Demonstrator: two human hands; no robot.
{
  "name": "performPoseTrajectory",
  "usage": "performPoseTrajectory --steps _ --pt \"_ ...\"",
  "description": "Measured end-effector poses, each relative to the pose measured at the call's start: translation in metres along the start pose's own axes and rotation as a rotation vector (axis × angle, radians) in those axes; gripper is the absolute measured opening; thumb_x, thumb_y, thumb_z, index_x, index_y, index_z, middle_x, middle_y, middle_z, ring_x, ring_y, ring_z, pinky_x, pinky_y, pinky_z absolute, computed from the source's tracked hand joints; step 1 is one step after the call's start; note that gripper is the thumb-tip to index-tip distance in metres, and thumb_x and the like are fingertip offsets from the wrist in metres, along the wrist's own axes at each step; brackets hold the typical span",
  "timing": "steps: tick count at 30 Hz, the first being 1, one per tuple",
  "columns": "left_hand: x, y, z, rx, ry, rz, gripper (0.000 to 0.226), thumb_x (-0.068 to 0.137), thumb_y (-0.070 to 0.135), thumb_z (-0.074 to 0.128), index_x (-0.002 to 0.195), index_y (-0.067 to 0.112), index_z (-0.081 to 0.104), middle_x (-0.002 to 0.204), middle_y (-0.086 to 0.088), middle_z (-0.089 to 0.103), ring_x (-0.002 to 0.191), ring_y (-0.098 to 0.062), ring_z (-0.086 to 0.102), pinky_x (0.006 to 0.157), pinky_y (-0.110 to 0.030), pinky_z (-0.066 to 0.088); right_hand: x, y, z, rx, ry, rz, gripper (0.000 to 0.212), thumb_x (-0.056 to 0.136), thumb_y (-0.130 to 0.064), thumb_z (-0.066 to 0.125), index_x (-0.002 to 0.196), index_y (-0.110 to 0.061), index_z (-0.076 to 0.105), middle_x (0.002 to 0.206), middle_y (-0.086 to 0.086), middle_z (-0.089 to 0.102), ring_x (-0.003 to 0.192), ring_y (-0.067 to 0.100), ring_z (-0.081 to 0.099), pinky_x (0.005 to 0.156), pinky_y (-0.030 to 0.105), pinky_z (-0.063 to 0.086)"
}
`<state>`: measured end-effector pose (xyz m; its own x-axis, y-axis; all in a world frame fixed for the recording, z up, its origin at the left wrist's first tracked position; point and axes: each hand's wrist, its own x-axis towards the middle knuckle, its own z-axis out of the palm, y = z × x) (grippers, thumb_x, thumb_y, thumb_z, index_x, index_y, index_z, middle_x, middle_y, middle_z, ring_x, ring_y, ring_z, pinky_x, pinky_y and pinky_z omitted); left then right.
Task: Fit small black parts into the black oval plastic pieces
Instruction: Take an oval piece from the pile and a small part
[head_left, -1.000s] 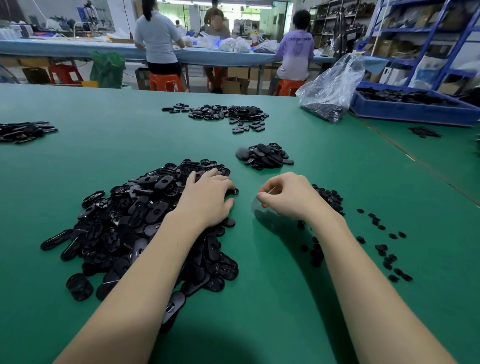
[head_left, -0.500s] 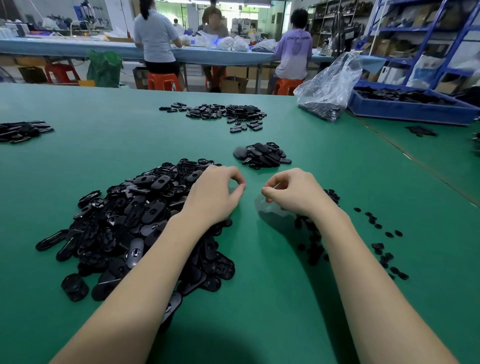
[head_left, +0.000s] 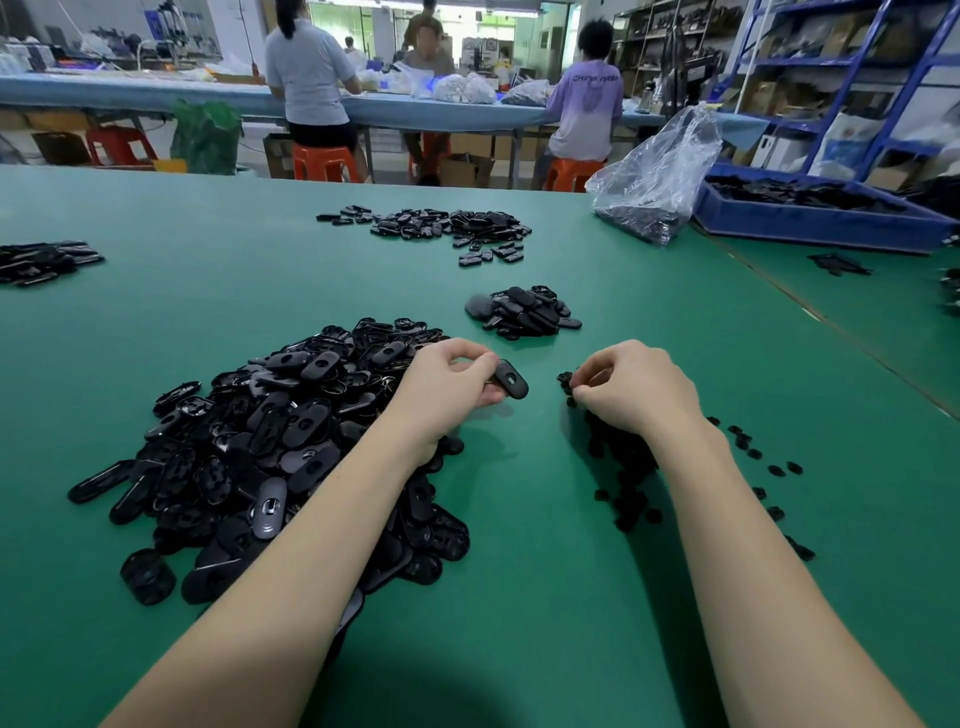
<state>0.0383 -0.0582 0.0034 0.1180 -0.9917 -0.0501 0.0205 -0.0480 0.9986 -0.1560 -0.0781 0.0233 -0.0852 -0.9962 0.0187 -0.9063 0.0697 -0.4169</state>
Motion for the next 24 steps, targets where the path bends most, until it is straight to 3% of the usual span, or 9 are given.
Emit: performPoseTrajectory --steps 9,11,13,16,18,21,24 --pt "0.003 -0.005 -0.002 -0.033 0.006 -0.056 0.011 0.1 0.011 0.058 0.098 0.003 0.067 0.093 -0.015 0.077 0.068 -0.012 0.074 0.067 -0.017 0.058 -0.003 -0.002 0.006 0.001 0.034 -0.012 0.007 0.09 -0.036 0.069 0.086 -0.039 0.073 0.1 -0.01 0.074 0.099 0.021 0.066 0.077 0.029 0.047" --pt "0.002 -0.004 -0.001 -0.039 0.014 -0.061 0.014 0.1 0.01 0.057 0.102 0.0 0.067 0.1 -0.019 0.075 0.07 -0.012 0.074 0.07 -0.018 0.059 -0.002 -0.003 0.006 0.141 0.023 -0.033 0.009 0.092 -0.036 0.068 0.087 -0.035 0.075 0.093 -0.013 0.074 0.093 0.015 0.067 0.075 0.027 0.05" --pt "0.001 -0.003 -0.001 -0.031 0.031 -0.059 0.014 0.1 0.011 0.057 0.102 0.002 0.067 0.105 -0.022 0.074 0.068 -0.011 0.071 0.065 -0.017 0.058 -0.003 -0.008 0.005 0.421 -0.019 -0.054 0.009 0.091 -0.033 0.071 0.084 -0.03 0.077 0.083 -0.016 0.074 0.074 0.002 0.063 0.062 0.018 0.048" --pt "0.0 -0.002 -0.002 -0.015 0.032 -0.055 0.015 0.101 0.012 0.057 0.104 0.001 0.067 0.109 -0.025 0.072 0.067 -0.01 0.067 0.063 -0.018 0.057 -0.007 -0.018 0.004 0.733 -0.131 -0.067 0.004 0.089 -0.024 0.075 0.089 -0.024 0.079 0.078 -0.012 0.077 0.05 0.004 0.043 0.048 0.014 0.037" --pt "-0.001 -0.001 -0.001 -0.071 0.031 -0.058 0.017 0.1 0.009 0.057 0.108 -0.003 0.066 0.104 -0.023 0.074 0.067 -0.012 0.069 0.066 -0.018 0.057 -0.008 -0.02 0.004 0.794 -0.189 -0.075 0.006 0.089 -0.023 0.075 0.093 -0.025 0.079 0.079 -0.01 0.077 0.051 0.007 0.039 0.047 0.017 0.034" --pt "-0.002 0.001 -0.002 -0.153 0.037 -0.057 0.009 0.098 0.005 0.06 0.105 0.004 0.065 0.088 -0.014 0.074 0.069 -0.017 0.073 0.067 -0.019 0.059 -0.009 -0.022 0.006 0.821 -0.229 -0.07 0.009 0.089 -0.022 0.075 0.092 -0.027 0.081 0.08 -0.007 0.074 0.049 0.007 0.042 0.045 0.015 0.031" --pt "-0.003 0.003 -0.003 -0.158 -0.002 -0.051 0.016 0.097 0.0 0.059 0.104 0.009 0.071 0.086 -0.011 0.075 0.076 -0.02 0.075 0.075 -0.02 0.06 -0.009 -0.022 0.007 0.836 -0.213 -0.067 0.007 0.085 -0.02 0.076 0.086 -0.024 0.081 0.078 -0.003 0.075 0.046 0.007 0.044 0.043 0.015 0.031"
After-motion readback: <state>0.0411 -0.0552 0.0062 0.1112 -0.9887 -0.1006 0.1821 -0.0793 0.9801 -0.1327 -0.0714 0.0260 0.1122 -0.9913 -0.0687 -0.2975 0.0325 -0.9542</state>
